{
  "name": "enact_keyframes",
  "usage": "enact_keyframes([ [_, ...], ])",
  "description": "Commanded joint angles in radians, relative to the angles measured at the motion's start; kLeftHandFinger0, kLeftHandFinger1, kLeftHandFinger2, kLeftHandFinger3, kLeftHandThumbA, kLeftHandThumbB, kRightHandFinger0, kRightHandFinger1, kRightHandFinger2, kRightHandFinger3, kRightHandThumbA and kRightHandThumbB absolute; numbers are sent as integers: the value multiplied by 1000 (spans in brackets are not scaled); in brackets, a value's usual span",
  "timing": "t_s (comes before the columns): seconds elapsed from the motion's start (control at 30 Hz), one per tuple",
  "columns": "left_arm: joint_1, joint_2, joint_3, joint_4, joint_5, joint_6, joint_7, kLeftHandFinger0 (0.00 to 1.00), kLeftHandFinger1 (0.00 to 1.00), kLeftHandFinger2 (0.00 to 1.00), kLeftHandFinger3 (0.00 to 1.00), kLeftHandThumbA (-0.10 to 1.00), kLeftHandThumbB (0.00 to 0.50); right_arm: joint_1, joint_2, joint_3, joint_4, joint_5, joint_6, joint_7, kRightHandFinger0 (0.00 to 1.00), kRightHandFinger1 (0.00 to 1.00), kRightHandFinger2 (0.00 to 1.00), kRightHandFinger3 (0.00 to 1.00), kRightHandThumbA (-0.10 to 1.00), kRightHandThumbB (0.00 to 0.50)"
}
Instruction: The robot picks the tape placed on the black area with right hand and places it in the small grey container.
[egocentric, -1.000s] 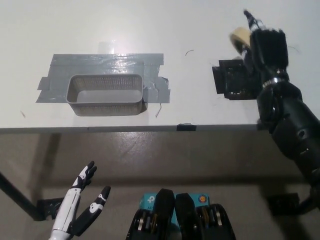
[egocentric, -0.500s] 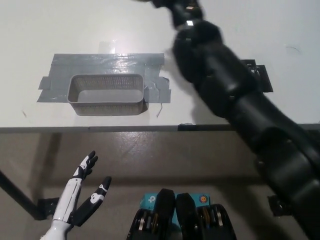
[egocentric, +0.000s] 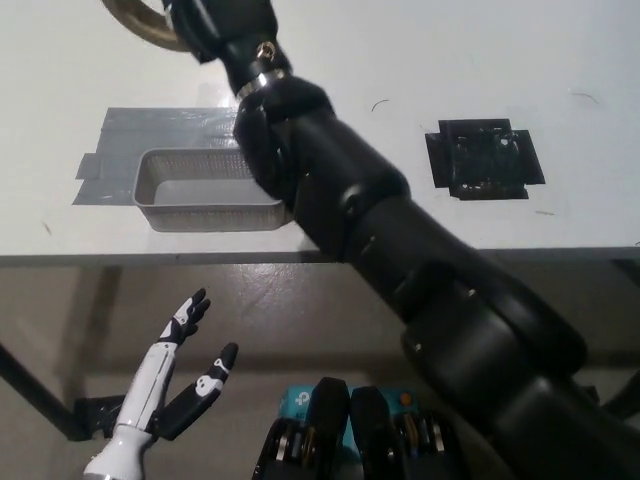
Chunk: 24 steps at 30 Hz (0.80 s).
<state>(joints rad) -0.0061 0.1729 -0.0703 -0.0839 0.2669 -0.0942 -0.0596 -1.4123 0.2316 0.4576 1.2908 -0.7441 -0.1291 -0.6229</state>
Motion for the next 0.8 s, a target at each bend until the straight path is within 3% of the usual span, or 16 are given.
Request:
enact_keyframes([
  [0.0, -26, 22, -11, -46, 1, 28, -31, 1000, 1000, 1000, 1000, 720, 151, -42, 26, -16, 15, 52, -12, 19, 0, 162, 670, 529, -100, 240],
  [0.03, -31, 24, -13, -48, 1, 33, -36, 1000, 1000, 1000, 1000, 722, 151, -32, 28, -15, 24, 56, -14, 18, 0, 146, 654, 452, -100, 239],
  [0.1, -41, 27, -17, -47, 2, 39, -42, 1000, 1000, 1000, 1000, 737, 155, -17, 29, -13, 39, 63, -19, 19, 0, 96, 584, 400, -100, 255],
  [0.17, -43, 32, -21, -50, 4, 41, -45, 1000, 1000, 1000, 1000, 745, 157, 5, 37, -9, 52, 68, -22, 18, 0, 69, 553, 369, -100, 239],
  [0.27, -45, 41, -27, -57, 20, 42, -46, 1000, 1000, 1000, 1000, 739, 148, 47, 53, 20, 66, 47, -5, 5, 0, 97, 679, 353, -100, 195],
  [0.3, -46, 43, -30, -62, 23, 49, -48, 1000, 1000, 1000, 1000, 738, 144, 60, 57, 27, 67, 44, 0, 7, 0, 150, 767, 319, -100, 186],
  [0.37, -46, 45, -34, -68, 26, 52, -48, 1000, 1000, 1000, 1000, 721, 131, 82, 66, 40, 76, 39, 1, 5, 0, 194, 803, 302, -100, 186],
  [0.5, -48, 44, -34, -61, 16, 35, -44, 1000, 1000, 1000, 1000, 666, 126, 112, 69, 61, 87, 36, 4, 10, 0, 198, 751, 316, -100, 196],
  [0.53, -49, 45, -34, -61, 19, 41, -46, 1000, 1000, 1000, 1000, 673, 128, 123, 68, 67, 90, 35, 10, 16, 0, 180, 716, 457, -100, 180],
  [0.57, -51, 46, -34, -64, 19, 48, -49, 1000, 1000, 1000, 1000, 687, 134, 127, 66, 69, 92, 36, 13, 20, 0, 162, 678, 522, -100, 178],
  [0.67, -54, 48, -35, -66, 14, 52, -55, 1000, 1000, 1000, 1000, 691, 126, 140, 59, 69, 98, 45, 29, 49, 0, 181, 696, 541, -100, 160],
  [0.7, -56, 49, -35, -67, 17, 51, -57, 1000, 1000, 1000, 1000, 686, 120, 146, 54, 68, 100, 47, 22, 43, 0, 208, 742, 451, -100, 154],
  [0.77, -56, 46, -38, -70, 23, 56, -59, 1000, 1000, 1000, 1000, 696, 128, 151, 44, 65, 100, 51, 23, 47, 0, 209, 749, 466, -100, 159],
])
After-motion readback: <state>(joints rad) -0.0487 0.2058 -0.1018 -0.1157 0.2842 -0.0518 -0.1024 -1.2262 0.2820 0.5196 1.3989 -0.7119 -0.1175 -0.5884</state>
